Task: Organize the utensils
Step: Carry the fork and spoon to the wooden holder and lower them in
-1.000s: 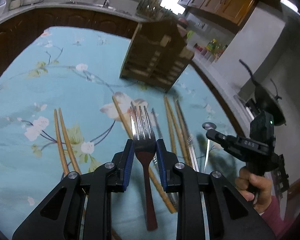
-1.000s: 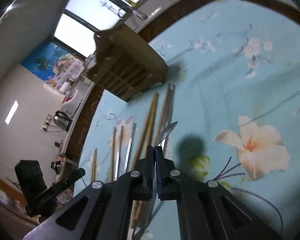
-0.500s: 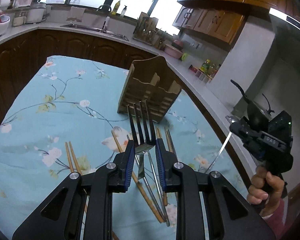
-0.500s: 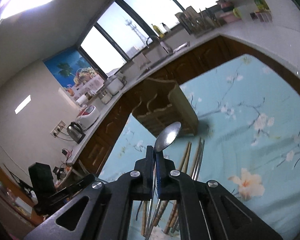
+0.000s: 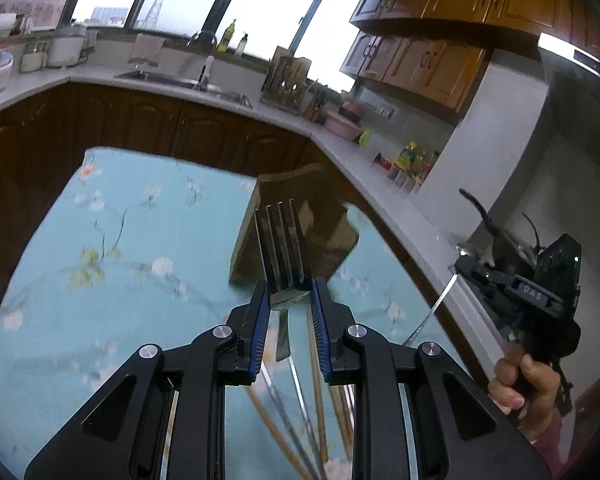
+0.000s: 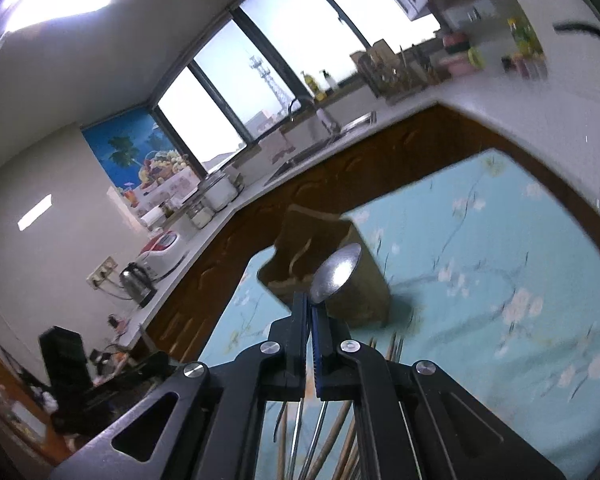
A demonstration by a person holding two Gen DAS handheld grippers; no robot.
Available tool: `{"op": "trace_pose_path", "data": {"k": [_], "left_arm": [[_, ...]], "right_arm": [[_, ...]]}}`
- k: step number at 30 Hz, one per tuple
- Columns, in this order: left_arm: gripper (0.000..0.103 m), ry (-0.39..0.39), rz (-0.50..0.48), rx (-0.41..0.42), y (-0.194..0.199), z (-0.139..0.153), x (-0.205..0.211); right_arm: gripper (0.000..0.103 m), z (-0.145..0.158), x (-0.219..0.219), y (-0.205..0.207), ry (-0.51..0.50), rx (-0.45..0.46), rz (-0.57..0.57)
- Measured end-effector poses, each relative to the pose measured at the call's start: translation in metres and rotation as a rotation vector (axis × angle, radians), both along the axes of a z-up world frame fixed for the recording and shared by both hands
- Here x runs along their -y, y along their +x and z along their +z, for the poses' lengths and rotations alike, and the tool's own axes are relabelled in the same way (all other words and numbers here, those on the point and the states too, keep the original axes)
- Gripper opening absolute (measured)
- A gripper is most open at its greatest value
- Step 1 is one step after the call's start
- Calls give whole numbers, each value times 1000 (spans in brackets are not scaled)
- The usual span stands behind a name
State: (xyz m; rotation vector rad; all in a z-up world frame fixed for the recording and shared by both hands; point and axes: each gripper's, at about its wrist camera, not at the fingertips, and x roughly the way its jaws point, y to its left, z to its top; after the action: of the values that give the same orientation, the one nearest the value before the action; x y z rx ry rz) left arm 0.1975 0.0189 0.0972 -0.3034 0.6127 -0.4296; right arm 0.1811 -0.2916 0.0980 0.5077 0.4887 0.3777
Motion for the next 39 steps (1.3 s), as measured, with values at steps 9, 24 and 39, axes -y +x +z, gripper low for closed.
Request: {"op": "trace_pose_path", "data": {"k": [9,24,39], "left_arm": [[19,14,1,84,74,47,15],[19,7,9,-65,181,-4,36],[20,58,1,-128,193,-32,51]], "right_arm": [[2,52,-12,52,-118,150,-114],[2,20,-52,132,-282,135,-161],[2,-26,-63,150,-335,16,-96]]}}
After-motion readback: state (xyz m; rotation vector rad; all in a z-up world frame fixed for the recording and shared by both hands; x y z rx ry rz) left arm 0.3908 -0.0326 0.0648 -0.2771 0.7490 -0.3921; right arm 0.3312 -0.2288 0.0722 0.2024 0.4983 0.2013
